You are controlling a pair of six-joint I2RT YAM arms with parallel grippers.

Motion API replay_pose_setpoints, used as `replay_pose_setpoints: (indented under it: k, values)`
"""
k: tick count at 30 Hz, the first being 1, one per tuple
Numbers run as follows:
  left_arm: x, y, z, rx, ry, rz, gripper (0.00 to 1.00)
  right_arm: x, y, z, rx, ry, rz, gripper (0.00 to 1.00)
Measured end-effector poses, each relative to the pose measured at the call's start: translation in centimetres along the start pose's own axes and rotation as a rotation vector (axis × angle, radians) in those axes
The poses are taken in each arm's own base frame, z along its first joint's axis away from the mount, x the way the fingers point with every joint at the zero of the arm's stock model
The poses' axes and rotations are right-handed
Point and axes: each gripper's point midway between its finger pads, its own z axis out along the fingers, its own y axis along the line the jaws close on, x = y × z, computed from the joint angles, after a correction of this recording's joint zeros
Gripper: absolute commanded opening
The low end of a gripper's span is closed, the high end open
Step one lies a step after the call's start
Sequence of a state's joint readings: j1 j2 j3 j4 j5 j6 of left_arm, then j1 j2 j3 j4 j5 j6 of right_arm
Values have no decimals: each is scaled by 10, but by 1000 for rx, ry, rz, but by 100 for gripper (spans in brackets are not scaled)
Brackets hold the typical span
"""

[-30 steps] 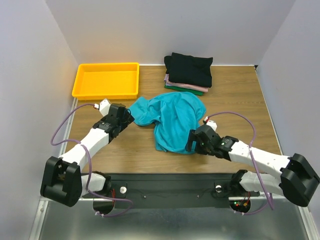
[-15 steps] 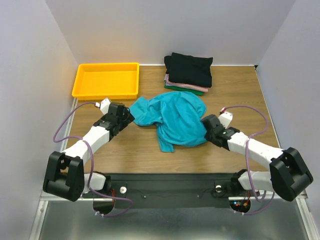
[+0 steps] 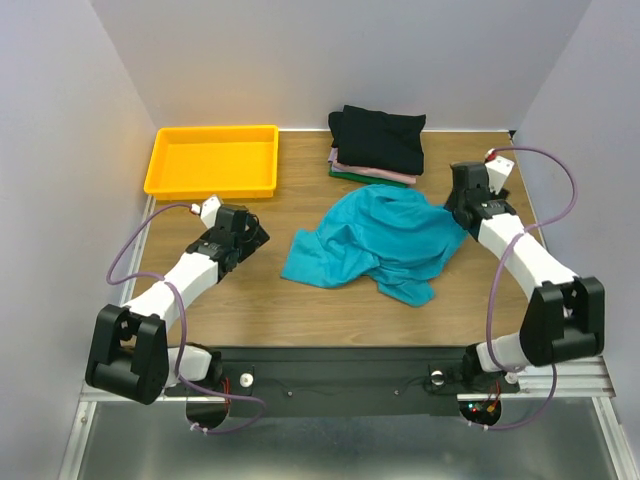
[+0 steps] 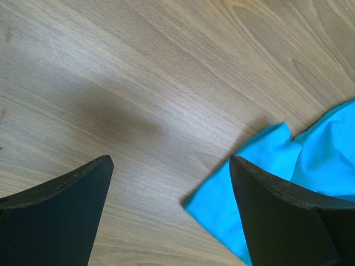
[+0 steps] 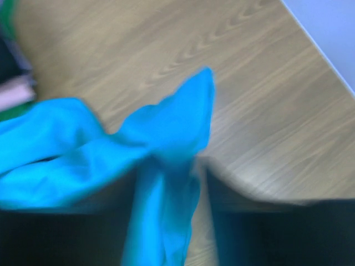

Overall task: Fold and stack the t-shirts
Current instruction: Flatten the tshirt out

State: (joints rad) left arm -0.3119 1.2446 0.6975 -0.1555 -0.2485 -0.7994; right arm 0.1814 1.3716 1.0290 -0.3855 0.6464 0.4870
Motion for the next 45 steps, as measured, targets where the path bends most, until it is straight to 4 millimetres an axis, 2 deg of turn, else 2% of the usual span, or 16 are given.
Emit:
replay_pose_setpoints:
  k: [1, 4, 7, 11, 14, 15, 17, 20, 24, 26, 27, 31, 32, 35, 41, 45]
  values:
    - [1, 0, 0, 3, 4, 2, 98, 2, -3, 7, 18, 14, -17, 100]
    - [2, -1, 0, 10, 12, 7, 98, 17, -11, 17, 50, 74, -57, 100]
    - [8, -4, 0, 35, 35, 8, 98, 25, -11, 7, 12, 110, -54, 100]
    - [33, -3, 1, 78, 99, 23, 98, 37, -16, -32, -133, 128, 28, 100]
    - [58, -6, -2, 99, 154, 68, 98, 64, -21, -67, -276, 181, 90, 100]
    - [65, -10, -3, 113, 170, 84, 98, 71, -22, -74, -307, 195, 100, 100]
    - [76, -19, -3, 141, 192, 109, 98, 98, -20, -87, -374, 272, 104, 100]
    - [91, -24, 2, 150, 222, 135, 90, 133, -14, -97, -417, 385, 74, 100]
    - [97, -44, 7, 189, 226, 149, 78, 178, -2, -115, -450, 515, -17, 100]
    - [103, -50, 9, 203, 231, 161, 73, 190, 2, -122, -460, 547, -44, 100]
    - [106, -53, 8, 214, 236, 163, 67, 195, 1, -123, -457, 560, -50, 100]
    - [117, -59, 6, 233, 252, 172, 52, 209, -5, -122, -417, 589, -44, 100]
    - [121, -60, 5, 237, 257, 177, 36, 211, -7, -121, -405, 594, -39, 100]
    - [133, -62, 4, 244, 282, 192, 1, 210, -7, -120, -395, 591, -28, 100]
    - [141, -64, 1, 260, 295, 192, 0, 212, -8, -118, -375, 590, -18, 98]
    - [143, -51, -10, 259, 297, 199, 0, 227, -16, -111, -326, 623, -46, 88]
